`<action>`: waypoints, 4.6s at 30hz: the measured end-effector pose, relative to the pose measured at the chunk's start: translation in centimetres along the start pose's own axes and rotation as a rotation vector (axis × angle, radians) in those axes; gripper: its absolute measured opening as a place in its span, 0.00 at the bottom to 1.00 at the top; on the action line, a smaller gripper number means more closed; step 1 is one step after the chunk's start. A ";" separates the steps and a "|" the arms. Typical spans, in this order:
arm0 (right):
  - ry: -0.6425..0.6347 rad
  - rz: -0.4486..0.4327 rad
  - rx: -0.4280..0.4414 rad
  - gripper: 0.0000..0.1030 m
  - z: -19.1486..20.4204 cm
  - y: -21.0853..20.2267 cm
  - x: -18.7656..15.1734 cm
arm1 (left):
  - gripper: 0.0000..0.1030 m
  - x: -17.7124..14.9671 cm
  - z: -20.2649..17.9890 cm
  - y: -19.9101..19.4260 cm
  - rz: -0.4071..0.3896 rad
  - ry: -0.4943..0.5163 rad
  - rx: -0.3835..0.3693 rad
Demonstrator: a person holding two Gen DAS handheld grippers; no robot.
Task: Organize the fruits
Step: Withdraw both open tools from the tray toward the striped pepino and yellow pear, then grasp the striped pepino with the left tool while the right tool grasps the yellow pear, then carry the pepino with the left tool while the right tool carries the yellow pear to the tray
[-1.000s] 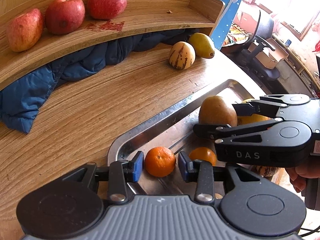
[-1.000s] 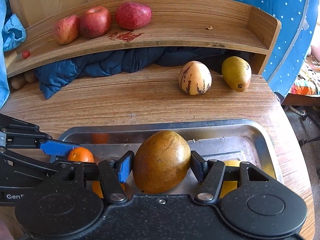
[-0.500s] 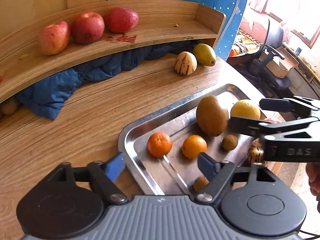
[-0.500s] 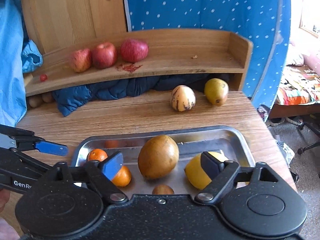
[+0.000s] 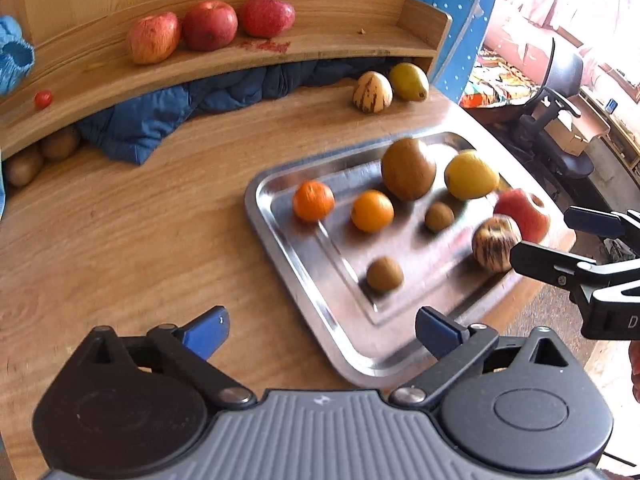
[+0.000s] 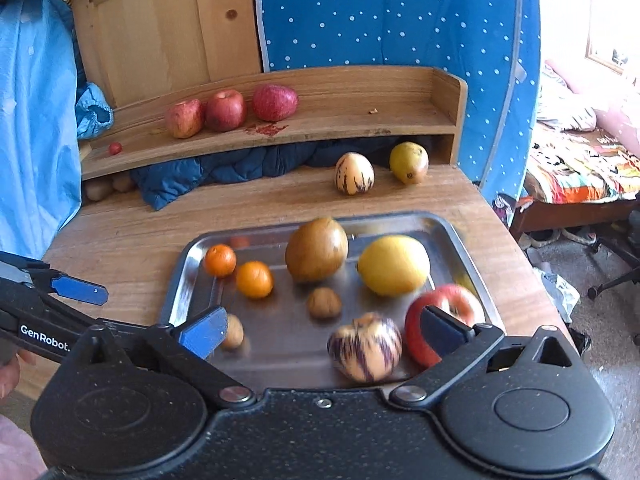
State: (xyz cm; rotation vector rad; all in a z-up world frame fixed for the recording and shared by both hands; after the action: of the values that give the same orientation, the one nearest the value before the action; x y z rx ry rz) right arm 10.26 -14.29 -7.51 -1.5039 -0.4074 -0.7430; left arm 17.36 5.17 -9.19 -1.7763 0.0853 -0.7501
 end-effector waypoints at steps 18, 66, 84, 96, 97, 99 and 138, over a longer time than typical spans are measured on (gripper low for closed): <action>0.077 0.052 -0.058 0.99 -3.1 -3.3 -4.5 | 0.99 -1.0 -5.1 -0.4 0.025 0.090 -0.004; 0.141 0.120 -0.034 0.99 -14.2 17.0 17.4 | 0.99 23.0 -5.4 16.5 -0.072 0.250 -0.036; 0.079 0.232 0.002 0.72 -12.2 25.3 20.0 | 0.77 24.0 -4.9 18.0 -0.088 0.253 -0.123; 0.073 0.252 -0.015 0.54 -12.1 26.5 19.5 | 0.57 24.4 -5.3 18.9 -0.081 0.252 -0.156; 0.072 0.250 -0.013 0.54 -12.1 26.5 19.5 | 0.55 24.4 -5.3 19.0 -0.077 0.253 -0.156; 0.074 0.245 -0.011 0.54 -12.3 26.5 19.4 | 0.54 24.4 -5.4 19.1 -0.081 0.256 -0.158; 0.120 0.088 0.103 0.54 -10.7 14.9 13.6 | 0.53 16.7 -2.8 9.4 -0.186 0.035 -0.009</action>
State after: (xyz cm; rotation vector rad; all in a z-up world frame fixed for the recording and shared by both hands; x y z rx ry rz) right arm 27.82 -28.69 -10.16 -1.3644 -0.2836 -0.7277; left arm 32.01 -7.48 -9.68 -1.7965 -0.0539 -0.9159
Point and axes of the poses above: each gripper's, at about its wrist camera, not at the fingertips, and y roughly the way its jaws point, z to its left, x to its top, the point moved 3 cm from there along y, roughly the way its jaws point, and after that the axes turned 3 degrees about z, right-handed, at the moved point
